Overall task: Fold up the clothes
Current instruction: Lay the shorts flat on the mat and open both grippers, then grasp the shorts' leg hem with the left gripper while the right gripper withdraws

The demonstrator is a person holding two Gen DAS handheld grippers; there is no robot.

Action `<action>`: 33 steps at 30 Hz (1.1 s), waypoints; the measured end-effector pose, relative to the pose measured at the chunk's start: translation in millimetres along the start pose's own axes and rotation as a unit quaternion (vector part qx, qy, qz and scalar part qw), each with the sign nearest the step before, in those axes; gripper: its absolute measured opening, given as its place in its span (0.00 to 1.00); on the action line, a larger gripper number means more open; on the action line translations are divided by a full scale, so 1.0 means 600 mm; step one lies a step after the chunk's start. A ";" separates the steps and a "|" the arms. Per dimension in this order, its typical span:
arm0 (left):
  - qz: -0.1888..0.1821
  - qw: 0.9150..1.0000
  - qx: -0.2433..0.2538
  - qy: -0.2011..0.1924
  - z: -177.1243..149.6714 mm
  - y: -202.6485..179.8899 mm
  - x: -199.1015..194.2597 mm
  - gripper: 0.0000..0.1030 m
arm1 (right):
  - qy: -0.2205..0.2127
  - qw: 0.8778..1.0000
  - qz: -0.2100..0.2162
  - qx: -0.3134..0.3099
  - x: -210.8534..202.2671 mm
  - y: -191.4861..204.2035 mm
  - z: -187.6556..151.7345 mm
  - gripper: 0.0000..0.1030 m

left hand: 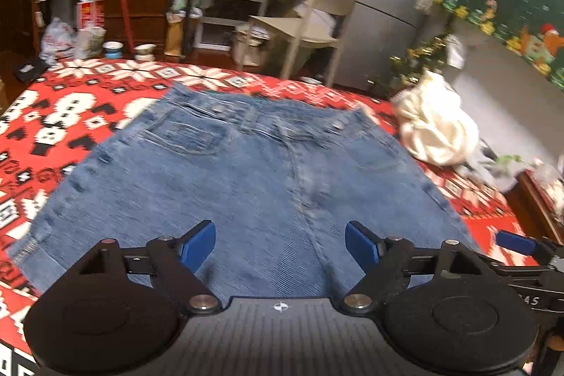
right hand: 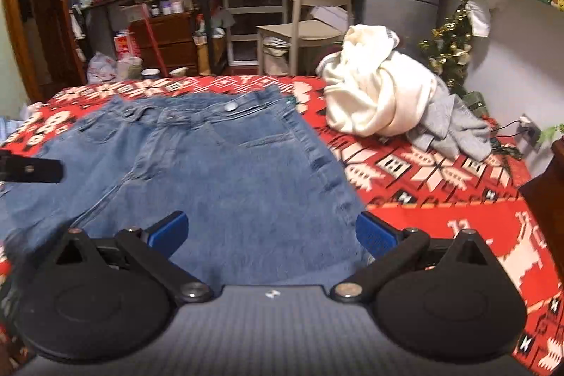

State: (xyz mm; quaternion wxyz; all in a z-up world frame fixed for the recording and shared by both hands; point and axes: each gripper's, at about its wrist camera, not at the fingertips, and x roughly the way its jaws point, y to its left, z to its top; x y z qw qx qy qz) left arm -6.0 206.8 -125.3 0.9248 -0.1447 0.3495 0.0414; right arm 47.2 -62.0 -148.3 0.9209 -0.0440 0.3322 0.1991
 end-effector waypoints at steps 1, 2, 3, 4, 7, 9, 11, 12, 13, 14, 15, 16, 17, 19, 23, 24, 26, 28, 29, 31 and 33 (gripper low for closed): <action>-0.007 1.000 0.006 0.000 -0.003 -0.005 -0.003 0.79 | -0.001 1.000 0.004 0.002 -0.007 0.000 -0.006 0.99; -0.014 1.000 0.013 -0.001 -0.007 -0.011 -0.006 0.79 | -0.001 1.000 0.005 0.003 -0.013 -0.001 -0.011 0.99; -0.018 0.999 0.028 -0.004 -0.012 -0.018 -0.009 0.79 | 0.000 1.000 0.004 0.004 -0.019 -0.001 -0.015 0.99; -0.018 0.999 0.040 -0.004 -0.015 -0.024 -0.011 0.80 | -0.001 1.000 0.000 0.002 -0.023 -0.002 -0.019 0.99; -0.017 0.997 0.075 -0.007 -0.025 -0.043 -0.018 0.80 | -0.002 1.000 -0.007 0.001 -0.036 -0.005 -0.027 0.99; -0.018 0.996 0.093 -0.008 -0.034 -0.052 -0.024 0.80 | 0.001 1.000 -0.004 0.007 -0.043 -0.014 -0.031 0.99; -0.022 0.994 0.105 -0.009 -0.045 -0.059 -0.030 0.80 | 0.002 1.000 -0.004 0.012 -0.047 -0.023 -0.037 0.98; -0.026 0.993 0.111 -0.008 -0.051 -0.063 -0.031 0.80 | 0.003 1.000 -0.007 0.013 -0.050 -0.030 -0.040 0.97; -0.030 0.993 0.117 -0.007 -0.056 -0.067 -0.033 0.80 | 0.004 1.000 -0.011 0.015 -0.052 -0.035 -0.044 0.96; -0.035 0.992 0.122 -0.006 -0.062 -0.071 -0.034 0.80 | 0.005 1.000 -0.014 0.017 -0.054 -0.041 -0.048 0.93; -0.041 0.991 0.126 -0.007 -0.066 -0.074 -0.037 0.80 | 0.007 1.000 -0.016 0.022 -0.055 -0.049 -0.051 0.89; -0.048 0.990 0.131 -0.007 -0.071 -0.077 -0.040 0.80 | 0.010 0.999 -0.019 0.026 -0.056 -0.056 -0.055 0.87; -0.055 0.989 0.135 -0.007 -0.075 -0.080 -0.043 0.80 | 0.012 0.999 -0.021 0.031 -0.057 -0.064 -0.059 0.84; -0.078 0.986 0.144 -0.011 -0.084 -0.085 -0.057 0.80 | 0.019 0.999 -0.022 0.038 -0.059 -0.079 -0.065 0.78; -0.086 0.982 0.167 -0.007 -0.100 -0.091 -0.075 0.64 | 0.036 0.998 -0.028 0.045 -0.054 -0.103 -0.076 0.47; -0.085 0.981 0.174 -0.005 -0.104 -0.093 -0.080 0.60 | 0.040 0.998 -0.026 0.050 -0.052 -0.110 -0.079 0.41; -0.073 0.979 0.193 0.001 -0.117 -0.095 -0.084 0.50 | 0.043 0.997 -0.025 0.058 -0.049 -0.119 -0.084 0.39; -0.063 0.976 0.210 0.006 -0.130 -0.098 -0.086 0.42 | 0.045 0.996 -0.026 0.067 -0.044 -0.126 -0.088 0.37; -0.058 0.974 0.218 0.008 -0.137 -0.099 -0.087 0.38 | 0.046 0.996 -0.025 0.073 -0.042 -0.130 -0.090 0.37; -0.048 0.972 0.231 0.013 -0.148 -0.101 -0.086 0.37 | 0.048 0.995 -0.022 0.085 -0.038 -0.137 -0.092 0.37; -0.039 0.970 0.238 0.021 -0.156 -0.096 -0.079 0.31 | 0.049 0.994 -0.021 0.091 -0.036 -0.139 -0.094 0.37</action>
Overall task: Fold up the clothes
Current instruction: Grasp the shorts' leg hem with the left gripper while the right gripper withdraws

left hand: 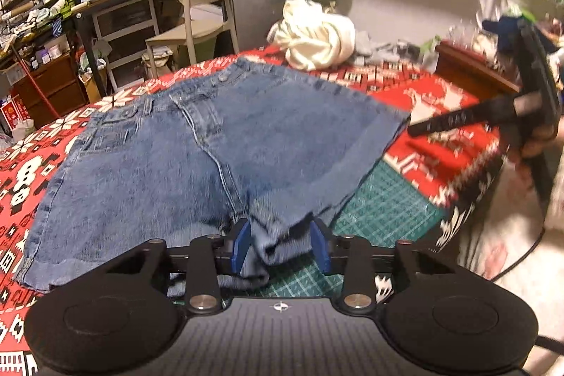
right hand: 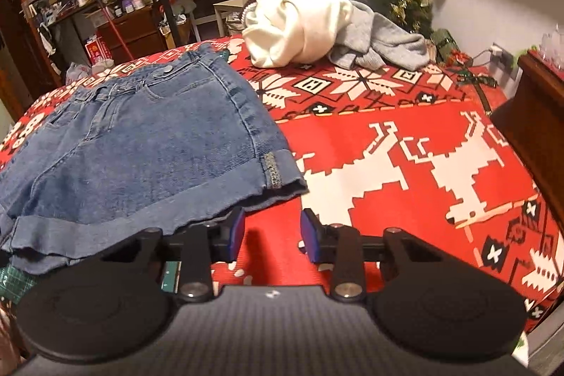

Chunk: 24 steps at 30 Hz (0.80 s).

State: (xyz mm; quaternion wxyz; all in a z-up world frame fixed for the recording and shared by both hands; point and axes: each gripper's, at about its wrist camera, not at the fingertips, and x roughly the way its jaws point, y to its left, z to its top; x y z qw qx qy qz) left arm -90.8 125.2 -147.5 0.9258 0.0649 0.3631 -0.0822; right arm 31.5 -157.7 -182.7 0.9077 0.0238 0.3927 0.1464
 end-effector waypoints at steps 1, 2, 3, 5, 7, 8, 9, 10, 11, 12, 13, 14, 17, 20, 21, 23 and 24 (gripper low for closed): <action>0.006 1.000 0.006 0.003 -0.001 -0.002 0.005 0.27 | 0.000 1.000 0.000 0.002 0.000 0.000 -0.001 0.37; 0.013 1.000 0.011 0.005 -0.002 -0.003 0.010 0.25 | -0.001 1.000 0.000 0.002 0.000 0.002 -0.001 0.37; 0.019 1.000 0.017 0.008 -0.003 -0.005 0.015 0.25 | -0.002 1.000 -0.001 0.001 -0.001 0.003 -0.001 0.37; 0.026 0.999 0.020 0.013 -0.004 -0.004 0.025 0.25 | -0.003 1.000 -0.002 0.001 -0.001 0.005 -0.001 0.37; 0.029 0.999 0.016 0.018 -0.005 0.000 0.033 0.24 | -0.004 1.000 -0.003 0.002 0.000 0.003 -0.002 0.37; 0.028 0.999 0.012 0.020 -0.006 0.002 0.031 0.24 | -0.003 1.000 -0.006 0.003 0.001 0.002 -0.002 0.36; 0.028 0.999 0.007 0.022 -0.007 0.005 0.034 0.24 | -0.001 1.000 -0.012 0.005 0.004 0.000 -0.001 0.34; 0.029 0.999 0.008 0.023 -0.007 0.004 0.036 0.24 | 0.002 1.000 -0.019 0.007 0.007 -0.001 -0.001 0.32; 0.030 0.999 0.009 0.025 -0.008 0.003 0.038 0.24 | 0.005 1.000 -0.025 0.008 0.010 -0.003 0.000 0.27; 0.031 0.999 0.009 0.027 -0.009 0.002 0.040 0.24 | 0.006 1.000 -0.027 0.008 0.014 -0.003 0.002 0.25; 0.032 0.999 0.010 0.028 -0.009 0.002 0.042 0.24 | 0.006 1.000 -0.028 0.007 0.018 -0.002 0.004 0.24; 0.033 0.999 0.011 0.030 -0.010 0.001 0.044 0.24 | 0.005 1.000 -0.029 0.004 0.021 -0.002 0.005 0.23; 0.031 0.999 0.004 0.029 -0.007 0.003 0.048 0.22 | 0.001 0.999 -0.039 -0.018 0.033 0.003 0.013 0.23; 0.027 0.999 -0.010 0.030 -0.005 0.010 0.049 0.19 | -0.001 0.998 -0.047 -0.038 0.046 0.005 0.021 0.23; 0.024 0.999 -0.016 0.031 -0.003 0.012 0.049 0.19 | -0.002 0.998 -0.048 -0.041 0.050 0.005 0.024 0.23; 0.021 0.999 -0.023 0.031 -0.003 0.016 0.047 0.17 | -0.007 0.998 -0.040 -0.039 0.053 0.002 0.030 0.23; 0.020 0.999 -0.026 0.031 -0.003 0.018 0.045 0.17 | -0.012 0.999 -0.036 -0.035 0.054 0.000 0.032 0.23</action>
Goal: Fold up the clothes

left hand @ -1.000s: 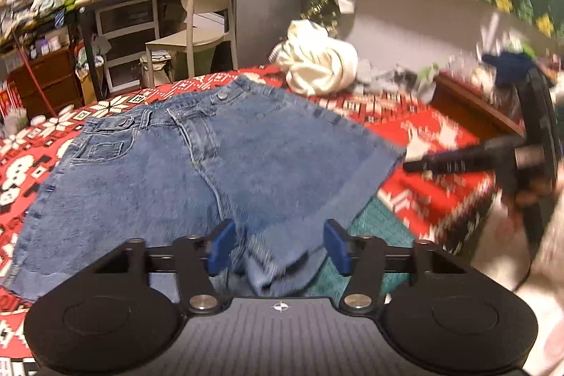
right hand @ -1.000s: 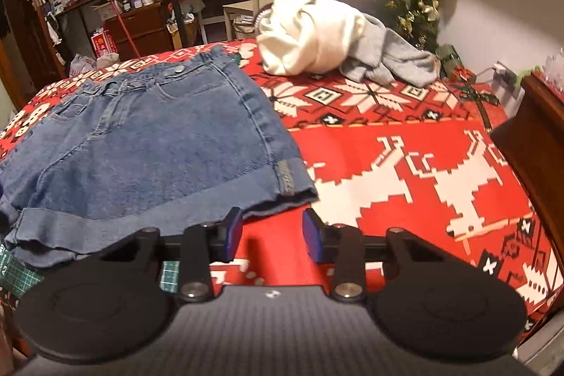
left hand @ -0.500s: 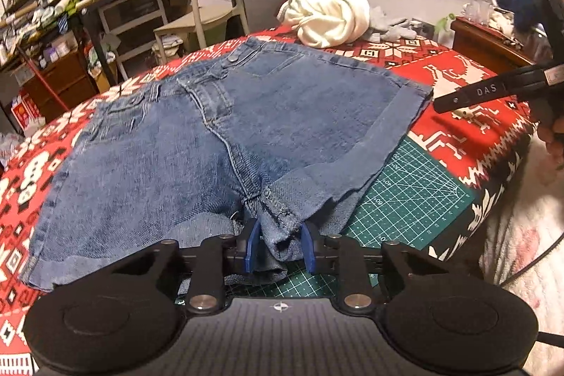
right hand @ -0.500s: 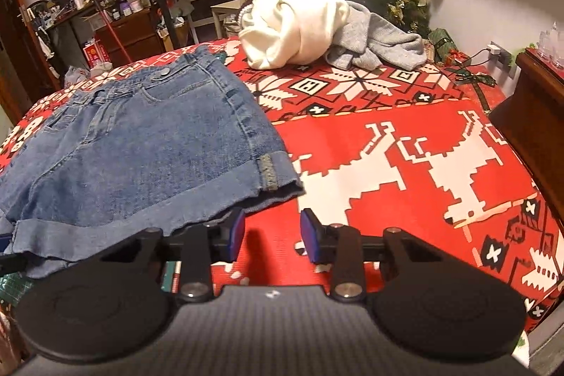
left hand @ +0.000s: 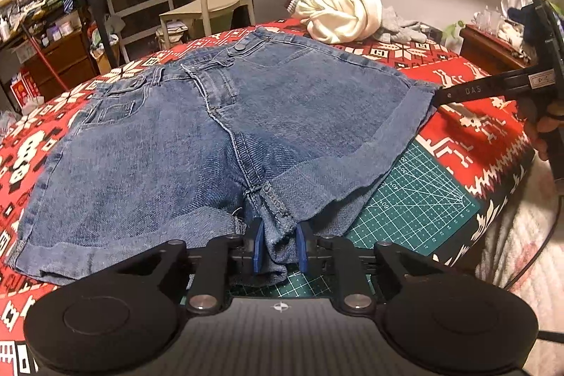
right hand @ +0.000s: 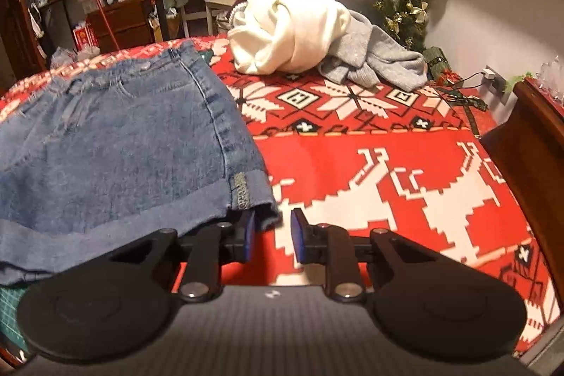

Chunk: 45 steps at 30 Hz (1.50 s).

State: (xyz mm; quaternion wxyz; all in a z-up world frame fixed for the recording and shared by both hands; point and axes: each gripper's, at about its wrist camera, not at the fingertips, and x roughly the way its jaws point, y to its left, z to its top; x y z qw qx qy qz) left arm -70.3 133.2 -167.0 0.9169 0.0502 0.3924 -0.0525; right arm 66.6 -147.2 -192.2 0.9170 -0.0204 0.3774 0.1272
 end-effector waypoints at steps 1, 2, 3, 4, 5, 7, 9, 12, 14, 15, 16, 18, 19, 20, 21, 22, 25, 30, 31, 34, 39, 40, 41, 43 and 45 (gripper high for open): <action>-0.001 1.000 -0.003 0.000 0.000 0.002 -0.001 0.17 | -0.005 1.000 0.004 0.005 0.000 -0.003 0.003 0.23; -0.002 1.000 -0.006 0.000 -0.001 0.003 0.000 0.17 | -0.009 1.000 0.005 0.008 0.001 -0.004 0.005 0.23; -0.004 1.000 -0.008 0.001 -0.001 0.004 0.001 0.17 | -0.012 1.000 0.005 0.010 0.002 -0.005 0.007 0.23; -0.005 1.000 -0.004 0.000 -0.001 0.001 0.002 0.17 | -0.015 1.000 0.006 0.011 0.003 -0.006 0.009 0.23; -0.005 1.000 -0.001 0.000 0.000 -0.002 0.003 0.18 | -0.018 1.000 0.008 0.011 0.005 -0.007 0.010 0.23; -0.007 1.000 0.005 -0.001 0.000 -0.007 0.006 0.17 | -0.022 1.000 0.009 0.012 0.009 -0.008 0.011 0.05; -0.008 1.000 0.012 0.000 0.000 -0.011 0.007 0.15 | -0.023 1.000 0.001 0.019 0.009 -0.007 0.012 0.03; -0.016 1.000 0.025 0.006 -0.002 -0.016 0.000 0.12 | -0.034 0.999 -0.012 0.032 -0.003 -0.007 0.012 0.03; -0.023 0.999 0.032 0.010 -0.005 -0.017 -0.005 0.12 | -0.036 0.999 -0.017 0.038 -0.012 -0.012 0.012 0.03; -0.028 0.999 0.033 0.012 -0.008 -0.016 -0.009 0.12 | -0.036 0.998 -0.019 0.041 -0.014 -0.016 0.012 0.03; -0.033 0.999 0.033 0.013 -0.010 -0.018 -0.009 0.12 | -0.034 0.998 -0.020 0.047 -0.014 -0.022 0.012 0.03; -0.042 0.998 0.032 0.015 -0.013 -0.022 -0.009 0.11 | -0.028 0.998 -0.022 0.059 -0.010 -0.031 0.011 0.03; -0.047 0.998 0.032 0.016 -0.015 -0.023 -0.009 0.11 | -0.025 0.997 -0.022 0.064 -0.007 -0.034 0.010 0.03; -0.047 0.998 0.035 0.017 -0.015 -0.025 -0.007 0.11 | -0.020 0.997 -0.023 0.065 -0.002 -0.035 0.009 0.03; -0.046 0.998 0.039 0.019 -0.016 -0.027 -0.006 0.12 | -0.015 0.998 -0.025 0.063 0.001 -0.034 0.007 0.04; -0.042 0.998 0.038 0.019 -0.015 -0.026 -0.007 0.12 | -0.009 0.998 -0.026 0.061 0.003 -0.031 0.006 0.04; -0.046 0.999 0.027 0.010 -0.012 -0.020 -0.018 0.16 | -0.012 0.998 -0.032 0.054 -0.016 -0.022 0.005 0.08; -0.058 0.998 0.014 -0.003 -0.012 -0.012 -0.043 0.18 | -0.027 0.997 -0.044 0.054 -0.073 -0.008 -0.001 0.10; -0.056 0.998 0.011 -0.008 -0.012 -0.011 -0.050 0.18 | -0.030 0.997 -0.043 0.054 -0.085 -0.003 -0.002 0.10; -0.052 0.998 -0.005 -0.019 -0.013 -0.004 -0.069 0.19 | -0.038 0.999 -0.021 0.033 -0.116 0.035 -0.002 0.12; -0.036 0.997 -0.055 -0.036 -0.013 0.048 -0.104 0.19 | -0.044 0.998 0.050 -0.020 -0.160 0.146 -0.007 0.12; -0.026 0.997 -0.061 -0.038 -0.012 0.063 -0.109 0.20 | -0.045 0.996 0.067 -0.030 -0.166 0.169 -0.010 0.12; -0.015 0.997 -0.067 -0.041 -0.010 0.078 -0.113 0.20 | -0.044 0.995 0.082 -0.040 -0.172 0.193 -0.013 0.12; 0.010 0.996 -0.074 -0.045 -0.010 0.112 -0.122 0.20 | -0.041 0.991 0.112 -0.059 -0.183 0.239 -0.021 0.12; 0.026 0.995 -0.079 -0.047 -0.010 0.145 -0.127 0.20 | -0.036 0.987 0.139 -0.077 -0.190 0.282 -0.031 0.12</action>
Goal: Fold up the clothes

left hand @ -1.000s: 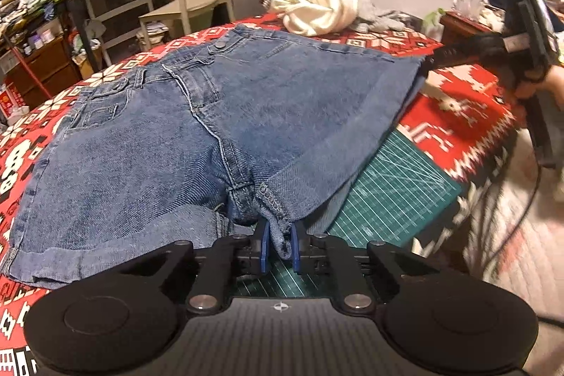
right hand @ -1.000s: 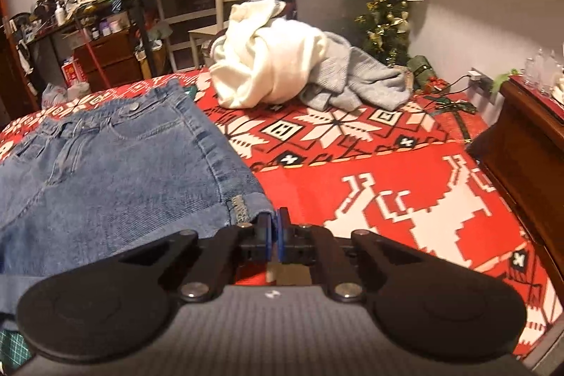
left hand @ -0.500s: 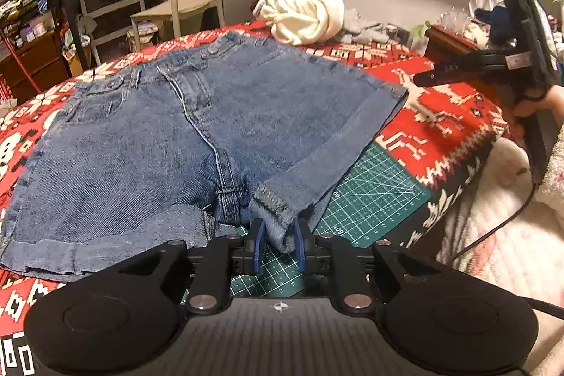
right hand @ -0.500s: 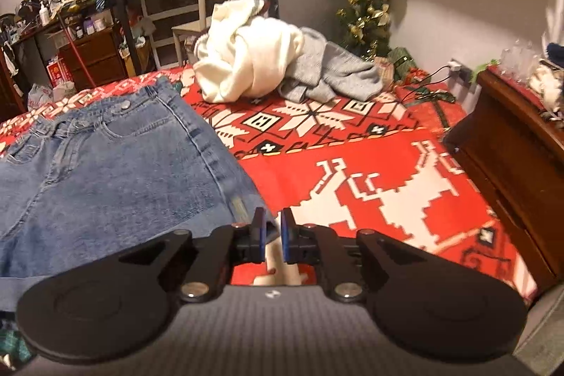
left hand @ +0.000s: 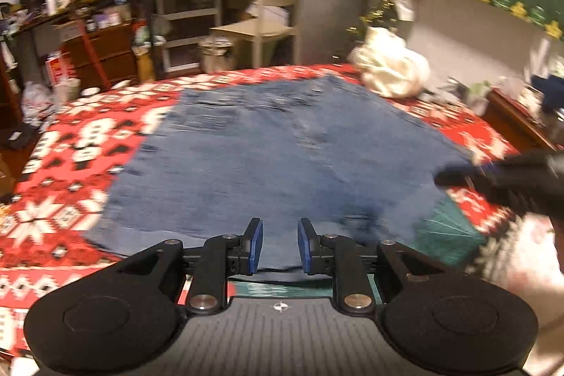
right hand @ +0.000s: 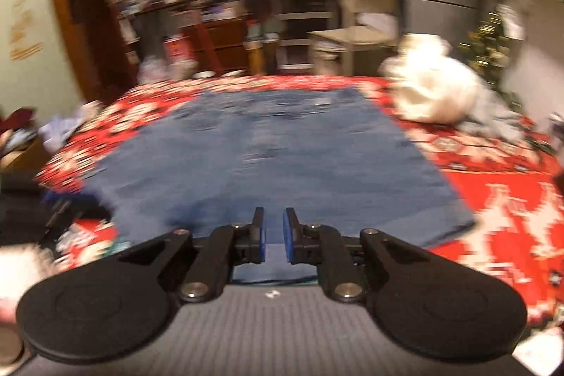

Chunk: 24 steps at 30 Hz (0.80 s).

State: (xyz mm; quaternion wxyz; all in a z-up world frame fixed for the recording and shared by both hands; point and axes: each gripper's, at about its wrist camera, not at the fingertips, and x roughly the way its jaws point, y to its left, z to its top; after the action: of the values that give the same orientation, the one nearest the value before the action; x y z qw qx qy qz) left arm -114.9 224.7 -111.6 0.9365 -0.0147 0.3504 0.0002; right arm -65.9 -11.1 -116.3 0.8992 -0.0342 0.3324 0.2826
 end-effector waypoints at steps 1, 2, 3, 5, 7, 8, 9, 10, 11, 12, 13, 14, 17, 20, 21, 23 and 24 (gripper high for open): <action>0.008 1.000 -0.002 -0.001 0.003 0.016 -0.001 0.20 | 0.003 1.000 0.012 -0.007 0.003 0.019 -0.002 0.12; 0.016 1.000 0.001 -0.003 0.004 0.031 -0.004 0.21 | 0.008 1.000 0.022 -0.011 0.007 0.036 -0.004 0.12; 0.029 1.000 0.003 -0.003 0.005 0.049 -0.004 0.21 | 0.016 0.999 0.031 -0.015 0.012 0.054 -0.008 0.12; 0.046 0.999 0.000 0.002 0.005 0.080 -0.003 0.21 | 0.031 0.998 0.045 -0.024 0.022 0.083 -0.016 0.12; 0.057 0.998 -0.005 0.007 0.001 0.108 -0.001 0.21 | 0.045 0.997 0.051 -0.036 0.033 0.107 -0.025 0.12; 0.061 0.998 -0.008 0.010 -0.001 0.121 0.000 0.21 | 0.051 0.996 0.052 -0.042 0.040 0.115 -0.029 0.12; 0.066 0.998 -0.011 0.012 -0.004 0.134 0.001 0.21 | 0.058 0.996 0.053 -0.048 0.048 0.123 -0.034 0.12; 0.070 0.997 -0.014 0.015 -0.006 0.147 0.001 0.22 | 0.065 0.995 0.054 -0.051 0.055 0.128 -0.037 0.12; 0.073 0.997 -0.017 0.018 -0.014 0.163 -0.003 0.22 | 0.069 0.995 0.053 -0.052 0.061 0.131 -0.040 0.12; 0.077 0.997 -0.020 0.020 -0.017 0.174 -0.002 0.22 | 0.071 0.995 0.049 -0.051 0.067 0.134 -0.044 0.12; 0.079 0.996 -0.024 0.023 -0.021 0.185 0.000 0.22 | 0.074 0.995 0.045 -0.052 0.074 0.136 -0.047 0.12; 0.081 0.996 -0.027 0.027 -0.025 0.195 0.003 0.22 | 0.077 0.995 0.042 -0.055 0.083 0.135 -0.050 0.12; 0.091 0.995 -0.021 0.041 -0.035 0.217 0.013 0.23 | 0.073 0.994 0.027 -0.071 0.096 0.136 -0.052 0.16; 0.104 0.993 0.003 0.051 -0.042 0.226 0.025 0.23 | 0.066 0.995 0.011 -0.069 0.100 0.132 -0.048 0.24; 0.108 0.993 0.011 0.054 -0.044 0.229 0.029 0.23 | 0.060 0.996 0.003 -0.064 0.098 0.128 -0.048 0.25; 0.109 0.992 0.022 0.059 -0.045 0.234 0.038 0.23 | 0.049 0.998 -0.013 -0.050 0.094 0.118 -0.046 0.25; 0.109 0.992 0.029 0.061 -0.046 0.234 0.043 0.23 | 0.043 0.998 -0.020 -0.043 0.092 0.113 -0.045 0.24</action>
State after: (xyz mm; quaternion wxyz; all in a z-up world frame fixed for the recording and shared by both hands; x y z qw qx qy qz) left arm -114.9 364.2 -153.0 0.9079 0.0510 0.4060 0.0908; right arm -83.5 65.8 -162.8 0.8871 -0.0914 0.3579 0.2768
